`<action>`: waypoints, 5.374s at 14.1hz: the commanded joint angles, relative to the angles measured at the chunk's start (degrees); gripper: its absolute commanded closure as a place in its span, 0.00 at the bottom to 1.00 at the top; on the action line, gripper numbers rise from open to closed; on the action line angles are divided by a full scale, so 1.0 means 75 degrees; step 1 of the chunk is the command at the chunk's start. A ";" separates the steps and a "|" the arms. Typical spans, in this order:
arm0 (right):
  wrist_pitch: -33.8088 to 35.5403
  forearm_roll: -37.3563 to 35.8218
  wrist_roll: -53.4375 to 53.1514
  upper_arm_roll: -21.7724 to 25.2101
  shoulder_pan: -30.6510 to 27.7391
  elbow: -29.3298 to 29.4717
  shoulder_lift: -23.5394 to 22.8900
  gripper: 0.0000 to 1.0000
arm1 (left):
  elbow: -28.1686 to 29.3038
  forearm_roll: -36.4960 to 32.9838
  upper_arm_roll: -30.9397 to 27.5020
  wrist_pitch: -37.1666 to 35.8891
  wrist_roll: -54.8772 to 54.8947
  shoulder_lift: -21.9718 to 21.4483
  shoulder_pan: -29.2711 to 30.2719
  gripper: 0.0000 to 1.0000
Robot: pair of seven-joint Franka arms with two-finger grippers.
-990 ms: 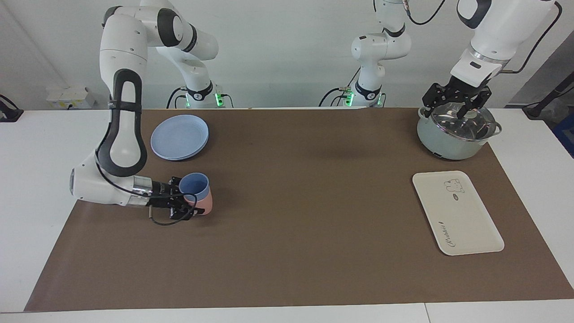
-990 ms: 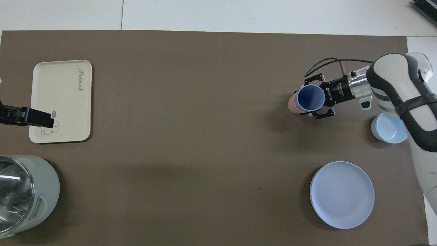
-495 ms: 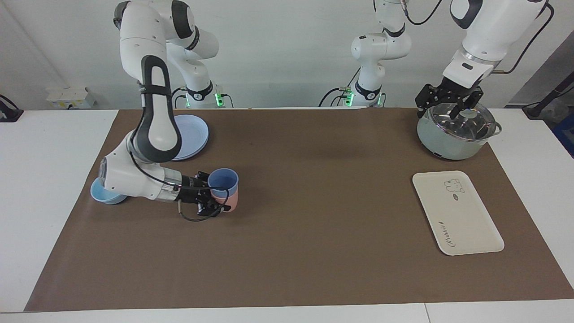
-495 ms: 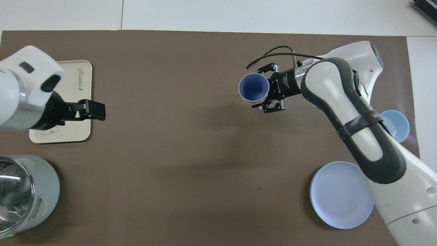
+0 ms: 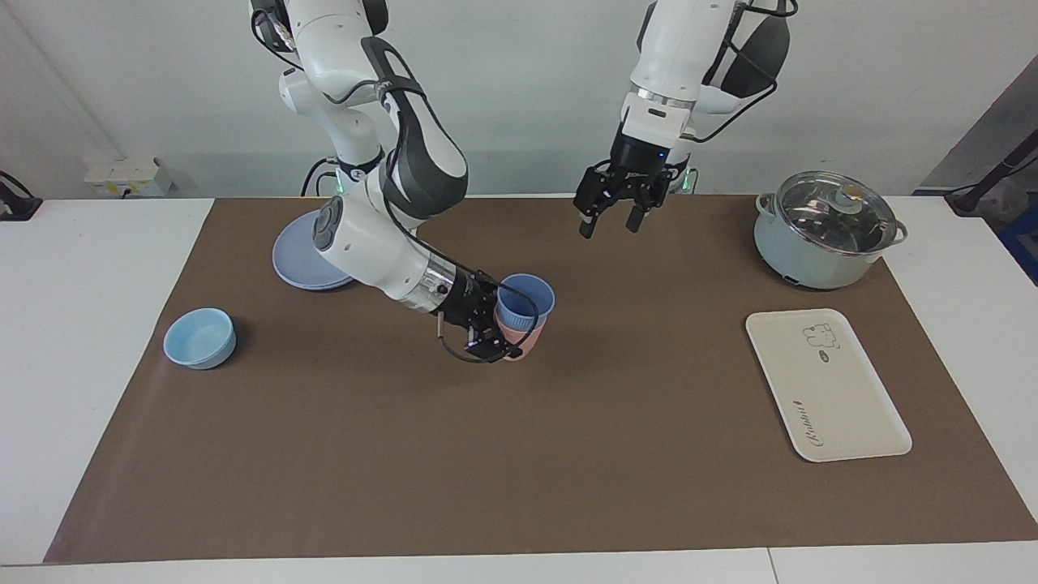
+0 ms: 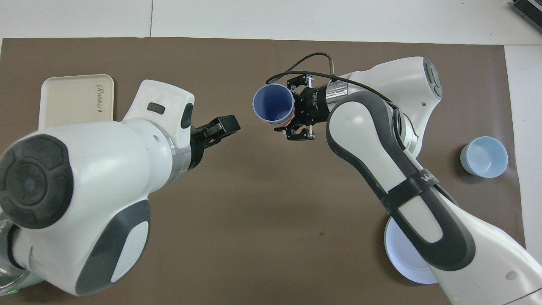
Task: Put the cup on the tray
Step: 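Carry the blue cup toward the left gripper while the left gripper reaches it, then lower the blue cup onto the cream tray with the left gripper, then open the left gripper and withdraw it from the blue cup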
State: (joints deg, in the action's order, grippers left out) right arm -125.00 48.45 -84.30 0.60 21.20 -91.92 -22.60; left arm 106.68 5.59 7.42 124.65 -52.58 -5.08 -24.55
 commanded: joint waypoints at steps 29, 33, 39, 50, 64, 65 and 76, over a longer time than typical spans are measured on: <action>-0.0057 0.0149 -0.0104 0.0108 -0.0680 -0.0879 0.0552 1.00 | -0.2728 -0.0101 -0.0275 -0.2017 -0.1181 0.0900 0.0153 1.00; 0.0249 0.0429 0.0644 0.0107 -0.1944 -0.1651 0.0658 1.00 | -0.1713 0.0774 -0.0392 -0.1855 0.1224 0.0340 0.1511 1.00; 0.0214 0.0512 0.1417 0.0108 -0.3586 -0.2227 0.0658 1.00 | 0.0201 0.1247 -0.0415 -0.0404 0.5226 0.0382 0.3973 1.00; 0.0754 0.2083 0.4219 0.0107 -0.4350 -0.2532 -0.0034 1.00 | 0.0833 0.1880 -0.0415 0.1273 0.9261 0.2236 0.6109 1.00; 0.0120 0.2481 0.4267 0.0142 -0.4104 -0.2872 0.0107 0.08 | -0.0314 -0.0461 -0.0321 -0.1500 0.9156 0.0772 0.4542 0.00; 0.0120 0.2412 0.4291 0.0143 -0.4104 -0.2872 0.0142 0.06 | -0.0291 -0.0812 -0.0321 -0.1746 0.9156 0.0702 0.4179 0.00; -0.0395 0.0153 0.4314 0.0154 -0.4104 -0.2802 0.0458 0.01 | -0.1916 -0.0850 -0.0321 -0.4557 0.7996 0.0173 0.3121 0.00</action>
State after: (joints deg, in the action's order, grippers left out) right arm -127.10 53.48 -53.49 1.98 -9.43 -111.79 -21.30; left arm 97.62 0.01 5.51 96.04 8.05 -4.31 -0.90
